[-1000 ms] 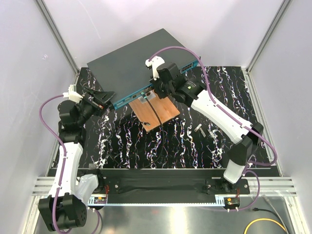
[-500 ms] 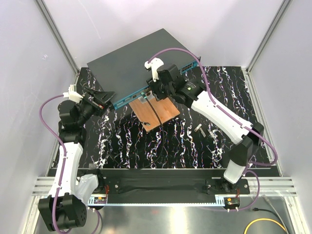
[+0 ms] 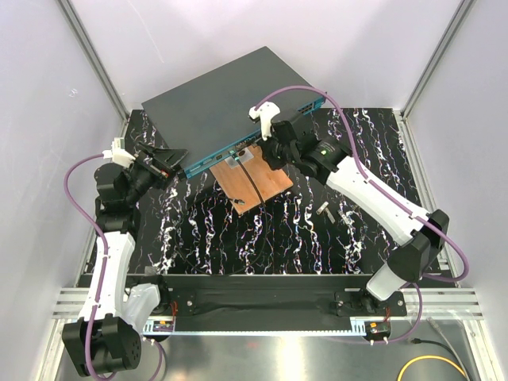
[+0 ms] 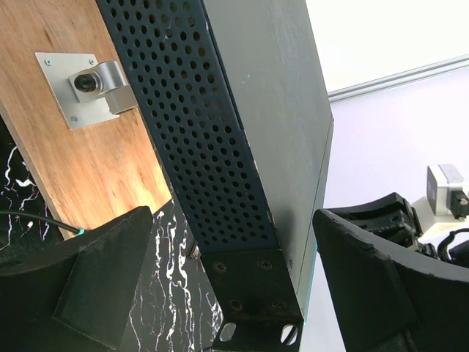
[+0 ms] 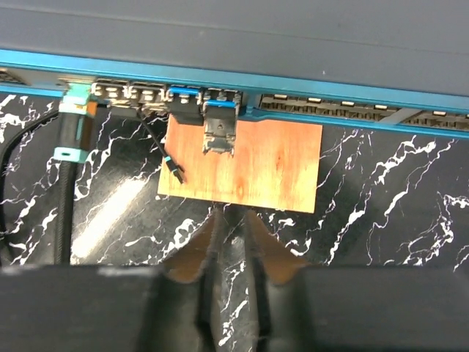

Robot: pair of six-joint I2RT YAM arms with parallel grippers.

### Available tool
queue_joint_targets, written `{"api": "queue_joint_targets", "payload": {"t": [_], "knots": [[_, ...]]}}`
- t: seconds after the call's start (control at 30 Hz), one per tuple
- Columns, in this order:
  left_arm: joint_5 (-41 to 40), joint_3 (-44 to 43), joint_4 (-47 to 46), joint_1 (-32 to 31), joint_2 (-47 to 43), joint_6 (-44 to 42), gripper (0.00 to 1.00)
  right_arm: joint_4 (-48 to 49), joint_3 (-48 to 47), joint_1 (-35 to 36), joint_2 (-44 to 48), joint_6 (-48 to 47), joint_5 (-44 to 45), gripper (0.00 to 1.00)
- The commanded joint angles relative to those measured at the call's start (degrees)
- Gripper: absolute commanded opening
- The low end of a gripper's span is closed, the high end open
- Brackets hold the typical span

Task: Insert the plug into the switch port

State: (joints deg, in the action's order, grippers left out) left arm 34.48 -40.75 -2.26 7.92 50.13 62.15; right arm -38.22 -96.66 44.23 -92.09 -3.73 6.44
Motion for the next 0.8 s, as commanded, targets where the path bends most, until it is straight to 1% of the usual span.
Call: {"api": "queue_joint_targets", "payload": {"t": [0.0, 0.03, 0.1, 0.27, 0.43, 0.57, 0.63, 0.77], "knots": [[0.3, -1.3, -2.3, -0.1, 0.4, -1.1, 0.98, 5.0, 1.1, -0.5, 1.5, 1.3, 0.5, 0.17], [0.4, -1.3, -2.3, -0.1, 0.4, -1.1, 0.98, 7.2, 1.6, -0.5, 1.5, 1.4, 0.5, 0.14], [0.5, -1.3, -2.3, -0.1, 0.4, -1.2, 0.98, 9.5, 1.4, -0.5, 1.0, 1.7, 0.8, 0.11], [0.2, -1.1, -2.3, -0.1, 0.1, -1.2, 0.98, 11.3, -0.6, -0.5, -0.5, 2.5, 0.2, 0.07], [0.3, -1.0, -2.6, -0.1, 0.5, -1.2, 0.98, 12.0, -2.6, -0.5, -1.9, 3.4, -1.6, 0.06], [0.4, -1.1, -2.9, -0.1, 0.7, -1.0, 0.98, 13.3, -3.1, -0.5, -3.2, 3.4, -1.3, 0.06], [0.3, -1.0, -2.8, -0.1, 0.7, -1.0, 0.98, 14.0, -3.3, -0.5, -3.6, 5.0, -1.3, 0.05], [0.4, -0.4, -2.9, -0.1, 0.5, -0.9, 0.98, 16.6, -2.9, -0.5, -3.8, 7.1, 0.9, 0.01]]}}
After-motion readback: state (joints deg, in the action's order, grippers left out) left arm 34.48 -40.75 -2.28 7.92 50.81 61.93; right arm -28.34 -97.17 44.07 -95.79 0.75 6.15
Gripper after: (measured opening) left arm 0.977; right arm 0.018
